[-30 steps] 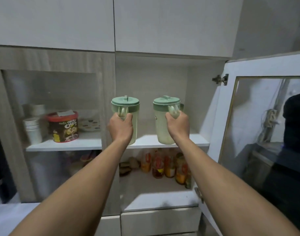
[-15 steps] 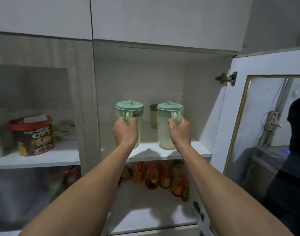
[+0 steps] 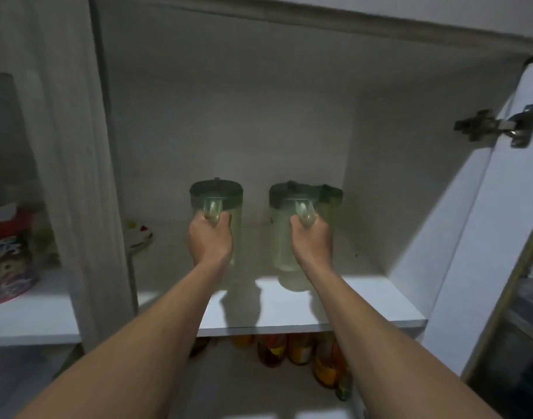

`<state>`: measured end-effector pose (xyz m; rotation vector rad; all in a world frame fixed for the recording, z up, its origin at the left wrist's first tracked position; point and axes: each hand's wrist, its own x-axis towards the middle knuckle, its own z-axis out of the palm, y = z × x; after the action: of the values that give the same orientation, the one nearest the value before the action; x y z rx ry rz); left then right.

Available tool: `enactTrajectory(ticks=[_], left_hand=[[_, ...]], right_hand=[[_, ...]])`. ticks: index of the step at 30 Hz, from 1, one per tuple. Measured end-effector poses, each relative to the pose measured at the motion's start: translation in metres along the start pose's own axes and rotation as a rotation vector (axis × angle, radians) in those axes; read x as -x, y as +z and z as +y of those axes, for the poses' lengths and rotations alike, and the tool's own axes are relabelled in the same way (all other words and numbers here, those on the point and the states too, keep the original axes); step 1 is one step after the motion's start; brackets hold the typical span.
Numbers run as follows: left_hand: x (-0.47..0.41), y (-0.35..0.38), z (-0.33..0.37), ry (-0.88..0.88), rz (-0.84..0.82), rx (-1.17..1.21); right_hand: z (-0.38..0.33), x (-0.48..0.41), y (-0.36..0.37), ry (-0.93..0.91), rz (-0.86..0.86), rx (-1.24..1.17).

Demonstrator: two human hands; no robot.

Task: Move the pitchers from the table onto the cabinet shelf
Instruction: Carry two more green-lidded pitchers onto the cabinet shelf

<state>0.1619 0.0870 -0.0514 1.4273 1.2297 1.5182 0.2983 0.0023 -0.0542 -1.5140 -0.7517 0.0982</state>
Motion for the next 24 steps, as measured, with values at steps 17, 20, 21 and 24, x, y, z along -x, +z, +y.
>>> enactTrajectory(ticks=[17,20,21,24], left_hand=[[-0.149,0.141,-0.102,0.011,0.115,-0.128],[-0.162,0.148,-0.109,0.006,0.114,-0.133],[-0.165,0.149,-0.111,0.007,0.115,-0.133],[-0.174,0.155,-0.116,0.004,0.123,-0.154]], right_hand=[[0.122,-0.162,0.155,-0.007,-0.221,-0.071],[0.130,-0.172,0.171,-0.006,-0.232,-0.066],[0.132,-0.174,0.176,-0.005,-0.232,-0.061],[0.136,-0.181,0.187,0.007,-0.243,-0.079]])
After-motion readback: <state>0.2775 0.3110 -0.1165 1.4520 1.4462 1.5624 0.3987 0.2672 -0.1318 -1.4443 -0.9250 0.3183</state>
